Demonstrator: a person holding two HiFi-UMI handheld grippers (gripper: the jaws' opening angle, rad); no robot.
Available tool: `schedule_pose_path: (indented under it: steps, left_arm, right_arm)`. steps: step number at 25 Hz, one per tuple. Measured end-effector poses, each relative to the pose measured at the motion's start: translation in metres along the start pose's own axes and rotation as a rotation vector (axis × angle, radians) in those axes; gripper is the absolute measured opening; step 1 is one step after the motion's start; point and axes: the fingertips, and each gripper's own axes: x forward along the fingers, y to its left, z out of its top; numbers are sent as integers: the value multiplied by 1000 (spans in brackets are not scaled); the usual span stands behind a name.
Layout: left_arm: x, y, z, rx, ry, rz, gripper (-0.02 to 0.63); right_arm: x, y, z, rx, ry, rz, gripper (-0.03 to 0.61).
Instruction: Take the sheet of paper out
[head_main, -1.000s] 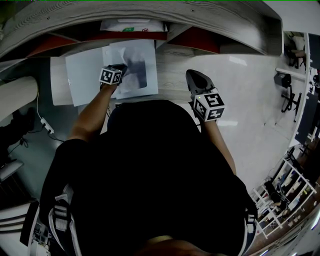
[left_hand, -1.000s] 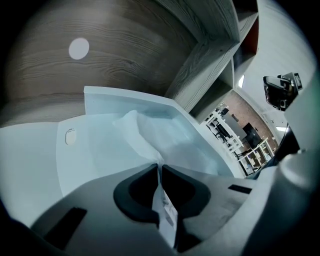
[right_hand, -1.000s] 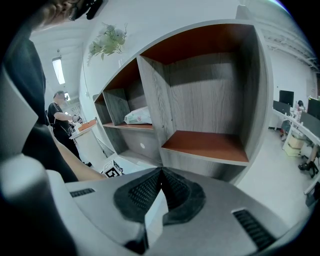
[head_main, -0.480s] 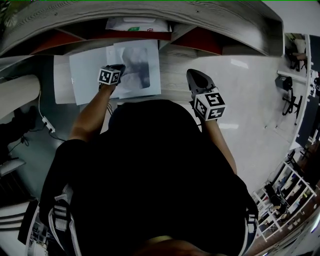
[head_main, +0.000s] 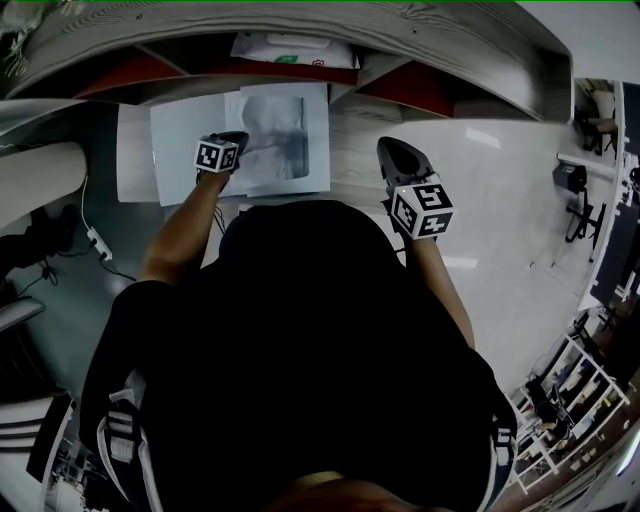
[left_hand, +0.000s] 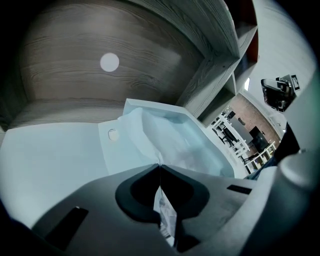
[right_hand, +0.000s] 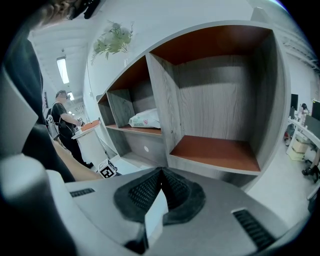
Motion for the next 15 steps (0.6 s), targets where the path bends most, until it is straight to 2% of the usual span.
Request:
schedule_pose_path:
  steps: [15]
  left_arm:
    - [-38, 26, -13, -47, -30, 58, 25]
  right_arm:
    - [11, 20, 11, -18, -22, 24, 14]
